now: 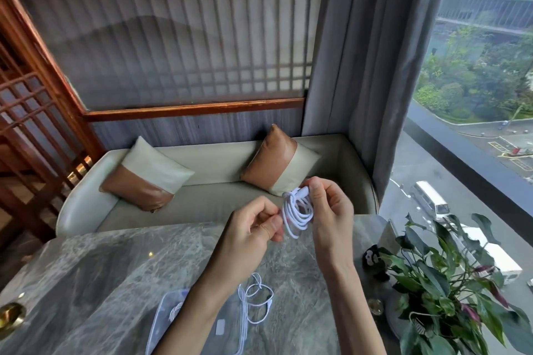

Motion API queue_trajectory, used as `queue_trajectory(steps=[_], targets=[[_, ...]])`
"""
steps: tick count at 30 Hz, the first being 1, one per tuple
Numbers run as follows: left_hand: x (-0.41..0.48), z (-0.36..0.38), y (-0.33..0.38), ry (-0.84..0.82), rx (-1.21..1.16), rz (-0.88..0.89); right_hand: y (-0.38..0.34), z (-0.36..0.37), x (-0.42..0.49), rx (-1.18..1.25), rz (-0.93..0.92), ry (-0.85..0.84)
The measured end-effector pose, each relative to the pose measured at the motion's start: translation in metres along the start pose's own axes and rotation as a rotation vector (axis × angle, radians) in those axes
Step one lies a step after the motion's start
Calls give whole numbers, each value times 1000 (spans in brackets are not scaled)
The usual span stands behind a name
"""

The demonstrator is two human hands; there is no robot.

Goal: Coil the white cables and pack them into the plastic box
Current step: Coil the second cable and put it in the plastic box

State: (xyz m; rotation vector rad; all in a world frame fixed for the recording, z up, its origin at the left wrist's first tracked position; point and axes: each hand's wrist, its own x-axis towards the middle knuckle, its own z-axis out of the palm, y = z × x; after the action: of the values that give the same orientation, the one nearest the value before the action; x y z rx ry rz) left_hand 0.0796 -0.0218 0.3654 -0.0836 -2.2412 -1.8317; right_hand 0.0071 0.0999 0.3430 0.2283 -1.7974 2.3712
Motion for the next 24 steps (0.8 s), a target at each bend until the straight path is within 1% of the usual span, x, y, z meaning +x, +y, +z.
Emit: queue_trajectory(steps=[3,6,9,10,12,15,19,21,24], targets=[[-9,-9,-13,8,-39,-49,23,24,-18,-16,243,-114],[-22,-26,-35,71,-5,-144,45,39,-35,27,486,-298],[-43,-58,-64,148,38,-281,64,48,-51,24,632,-489],[-51,-71,-74,162,68,-337,71,54,-57,15,663,-527],[-67,-99,-95,163,121,-462,87,67,-70,-11,722,-536],[-89,-139,-126,117,196,-629,110,92,-92,-32,800,-562],[-115,-185,-171,53,307,-737,147,128,-125,-71,879,-581],[-127,-204,-199,25,356,-801,175,140,-140,-106,924,-536],[-146,-223,-252,3,418,-915,222,144,-158,-171,970,-396]])
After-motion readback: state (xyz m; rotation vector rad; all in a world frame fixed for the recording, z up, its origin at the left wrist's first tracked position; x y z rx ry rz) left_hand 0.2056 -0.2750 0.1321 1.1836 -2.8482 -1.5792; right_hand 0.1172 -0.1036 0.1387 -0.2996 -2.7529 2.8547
